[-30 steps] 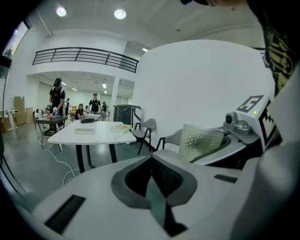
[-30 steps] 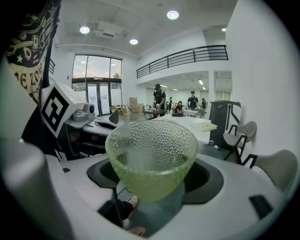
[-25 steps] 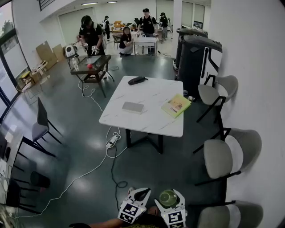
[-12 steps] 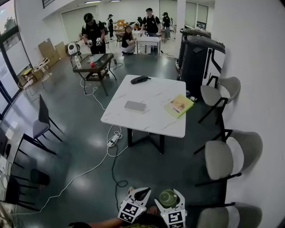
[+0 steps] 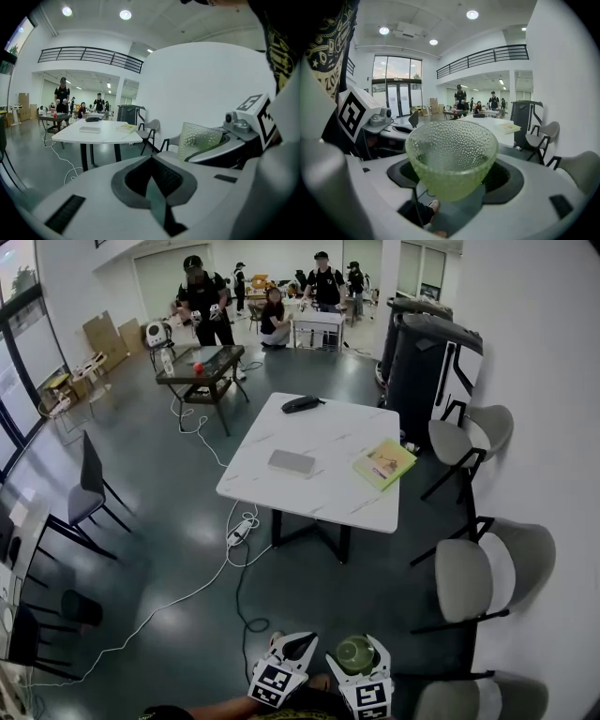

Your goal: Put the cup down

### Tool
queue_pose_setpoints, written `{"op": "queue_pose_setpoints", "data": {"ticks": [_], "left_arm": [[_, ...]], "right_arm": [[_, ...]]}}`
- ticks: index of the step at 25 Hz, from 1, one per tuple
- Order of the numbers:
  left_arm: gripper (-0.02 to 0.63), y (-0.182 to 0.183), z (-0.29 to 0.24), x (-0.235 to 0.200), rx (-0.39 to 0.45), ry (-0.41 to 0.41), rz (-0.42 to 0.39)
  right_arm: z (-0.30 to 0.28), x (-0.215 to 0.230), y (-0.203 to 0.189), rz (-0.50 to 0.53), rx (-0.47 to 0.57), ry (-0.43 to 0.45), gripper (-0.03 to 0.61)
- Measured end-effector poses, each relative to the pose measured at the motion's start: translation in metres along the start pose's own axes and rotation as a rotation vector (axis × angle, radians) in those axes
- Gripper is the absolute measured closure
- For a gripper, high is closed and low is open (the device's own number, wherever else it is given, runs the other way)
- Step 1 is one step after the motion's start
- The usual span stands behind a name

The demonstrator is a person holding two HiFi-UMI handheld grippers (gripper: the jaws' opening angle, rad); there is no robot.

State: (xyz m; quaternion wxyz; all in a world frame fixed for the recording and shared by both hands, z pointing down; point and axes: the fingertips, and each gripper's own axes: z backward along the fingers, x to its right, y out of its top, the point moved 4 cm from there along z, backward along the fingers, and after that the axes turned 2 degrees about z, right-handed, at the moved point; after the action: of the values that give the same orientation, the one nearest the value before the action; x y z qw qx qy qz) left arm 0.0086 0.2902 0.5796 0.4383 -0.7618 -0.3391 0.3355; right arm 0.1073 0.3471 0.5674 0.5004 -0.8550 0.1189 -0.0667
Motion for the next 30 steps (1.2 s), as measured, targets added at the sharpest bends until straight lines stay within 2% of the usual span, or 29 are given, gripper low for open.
{"op": "queue_pose_setpoints", "data": {"ticks": [21, 26, 30], "left_arm": [[0.604, 0.044, -0.015, -0.135, 0.040, 0.042, 0.061], [0.604, 0.062, -0.017, -0.160, 0.057, 0.035, 0.064], [0.604, 0.079, -0.015, -0.180, 0.073, 0.032, 0.061]], "right_arm": [[-0.115, -0.006, 0.080, 0.030, -0.022, 0.004, 0.199], [-0.134, 0.001, 0.108, 0.042, 0.006, -0.056, 0.199], [-0.148, -0.003, 0.128, 0.046, 0.007, -0.062, 0.199]]}}
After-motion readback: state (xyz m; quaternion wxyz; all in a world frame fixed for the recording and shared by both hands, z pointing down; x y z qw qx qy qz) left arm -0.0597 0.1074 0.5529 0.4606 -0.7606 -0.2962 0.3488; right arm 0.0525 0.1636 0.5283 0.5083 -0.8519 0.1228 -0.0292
